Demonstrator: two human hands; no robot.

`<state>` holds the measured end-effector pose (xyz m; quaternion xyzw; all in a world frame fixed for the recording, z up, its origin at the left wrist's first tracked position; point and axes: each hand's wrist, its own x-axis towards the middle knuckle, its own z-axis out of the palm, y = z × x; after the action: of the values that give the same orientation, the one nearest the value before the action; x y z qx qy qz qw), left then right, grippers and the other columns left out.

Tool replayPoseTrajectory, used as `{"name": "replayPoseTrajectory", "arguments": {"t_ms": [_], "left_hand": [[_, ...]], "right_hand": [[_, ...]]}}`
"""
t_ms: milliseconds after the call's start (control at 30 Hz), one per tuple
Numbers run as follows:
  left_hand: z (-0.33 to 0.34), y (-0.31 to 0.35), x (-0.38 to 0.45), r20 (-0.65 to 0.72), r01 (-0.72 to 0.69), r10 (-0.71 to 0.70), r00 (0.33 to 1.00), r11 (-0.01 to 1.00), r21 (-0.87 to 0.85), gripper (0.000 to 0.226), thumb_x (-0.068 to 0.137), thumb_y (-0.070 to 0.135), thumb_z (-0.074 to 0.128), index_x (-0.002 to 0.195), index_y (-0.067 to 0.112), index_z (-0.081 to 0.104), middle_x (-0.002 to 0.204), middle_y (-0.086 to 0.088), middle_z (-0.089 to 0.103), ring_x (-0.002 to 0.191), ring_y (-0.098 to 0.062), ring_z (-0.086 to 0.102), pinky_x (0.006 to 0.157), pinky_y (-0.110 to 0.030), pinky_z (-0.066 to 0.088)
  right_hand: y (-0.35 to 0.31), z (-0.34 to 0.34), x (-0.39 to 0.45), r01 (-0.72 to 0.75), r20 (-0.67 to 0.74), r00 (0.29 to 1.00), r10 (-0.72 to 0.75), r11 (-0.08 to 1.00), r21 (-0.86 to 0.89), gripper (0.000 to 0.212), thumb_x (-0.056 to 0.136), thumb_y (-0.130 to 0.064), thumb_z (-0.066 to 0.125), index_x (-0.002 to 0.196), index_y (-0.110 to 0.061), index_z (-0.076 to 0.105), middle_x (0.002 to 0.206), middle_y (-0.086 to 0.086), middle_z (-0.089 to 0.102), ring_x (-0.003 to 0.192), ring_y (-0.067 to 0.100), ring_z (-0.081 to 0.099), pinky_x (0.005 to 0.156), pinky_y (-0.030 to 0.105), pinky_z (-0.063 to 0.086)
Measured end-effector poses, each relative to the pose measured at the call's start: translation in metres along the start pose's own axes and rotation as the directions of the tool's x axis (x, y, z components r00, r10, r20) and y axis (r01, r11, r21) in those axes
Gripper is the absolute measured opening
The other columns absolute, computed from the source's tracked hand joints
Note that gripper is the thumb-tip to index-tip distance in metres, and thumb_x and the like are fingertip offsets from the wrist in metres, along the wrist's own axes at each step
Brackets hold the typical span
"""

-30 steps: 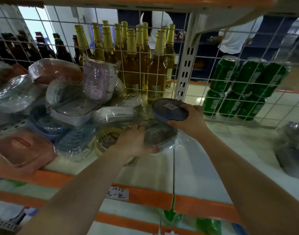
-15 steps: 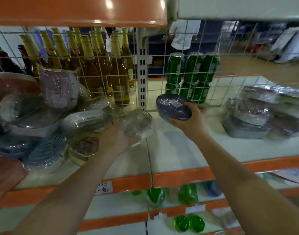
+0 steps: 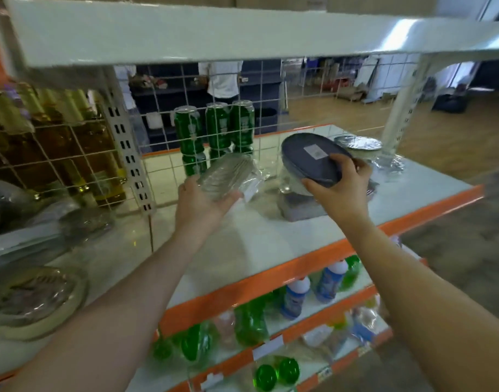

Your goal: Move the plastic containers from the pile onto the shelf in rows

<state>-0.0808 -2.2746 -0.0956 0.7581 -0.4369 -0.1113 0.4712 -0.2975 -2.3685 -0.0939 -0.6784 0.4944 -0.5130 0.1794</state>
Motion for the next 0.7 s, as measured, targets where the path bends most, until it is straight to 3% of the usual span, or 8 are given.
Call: {"name": "replayPoseTrajectory", "arguments": {"t_ms": [67, 200, 300, 500, 700], "left_hand": [[0.031, 0.025, 0.012, 0.007, -0.037, 0.038, 0.999, 0.999, -0.039, 0.075, 0.058, 0.06, 0.075, 0.116, 0.016, 0.06, 0.11, -0.003, 0.063, 0.096, -0.02, 0.062, 0.073, -0.027, 0.05], [0.094, 0.077, 0.036, -0.02, -0.134, 0.134, 0.991, 0.991, -0.016, 0.084, 0.053, 0.072, 0.066, 0.117, 0.019, 0.057, 0.116, -0.002, 0.06, 0.101, -0.02, 0.06, 0.085, -0.037, 0.053], [0.141, 0.116, 0.051, -0.013, -0.155, 0.155, 0.988, 0.988, 0.003, 0.081, 0.062, 0.066, 0.069, 0.12, 0.013, 0.052, 0.117, -0.003, 0.056, 0.1, -0.02, 0.058, 0.087, -0.037, 0.052], [0.229, 0.173, 0.075, 0.022, -0.201, 0.201, 0.979, 0.963, 0.179, 0.089, 0.08, 0.057, 0.064, 0.144, 0.007, 0.027, 0.142, -0.013, 0.035, 0.128, -0.027, 0.04, 0.1, -0.035, 0.038], [0.298, 0.196, 0.095, 0.096, -0.184, 0.162, 0.982, 0.938, 0.294, 0.091, 0.082, 0.063, 0.056, 0.148, 0.011, 0.021, 0.141, -0.014, 0.033, 0.127, -0.032, 0.04, 0.1, -0.042, 0.04]], "right_hand": [[0.021, -0.016, 0.023, -0.011, -0.05, 0.999, 0.01, 1.0, -0.01, 0.066, 0.068, -0.025, 0.083, 0.125, -0.009, 0.053, 0.131, 0.016, 0.035, 0.116, 0.029, 0.045, 0.097, 0.017, 0.032], [0.069, -0.047, 0.073, -0.044, -0.079, 0.996, 0.042, 0.999, -0.026, 0.065, 0.071, -0.027, 0.081, 0.127, -0.01, 0.051, 0.133, 0.015, 0.032, 0.119, 0.029, 0.045, 0.095, 0.017, 0.032], [0.105, -0.072, 0.109, -0.07, -0.088, 0.994, 0.065, 0.996, -0.046, 0.064, 0.073, -0.026, 0.08, 0.127, -0.009, 0.051, 0.134, 0.016, 0.031, 0.12, 0.03, 0.044, 0.094, 0.014, 0.029], [0.171, -0.107, 0.179, -0.159, -0.051, 0.986, 0.157, 0.986, -0.047, 0.063, 0.075, -0.029, 0.078, 0.128, -0.009, 0.051, 0.134, 0.014, 0.03, 0.117, 0.03, 0.046, 0.093, 0.014, 0.028], [0.23, -0.106, 0.209, -0.291, 0.014, 0.957, 0.291, 0.956, -0.037, 0.058, 0.08, -0.034, 0.073, 0.128, -0.009, 0.053, 0.134, 0.015, 0.032, 0.116, 0.031, 0.048, 0.093, 0.019, 0.03]]}}
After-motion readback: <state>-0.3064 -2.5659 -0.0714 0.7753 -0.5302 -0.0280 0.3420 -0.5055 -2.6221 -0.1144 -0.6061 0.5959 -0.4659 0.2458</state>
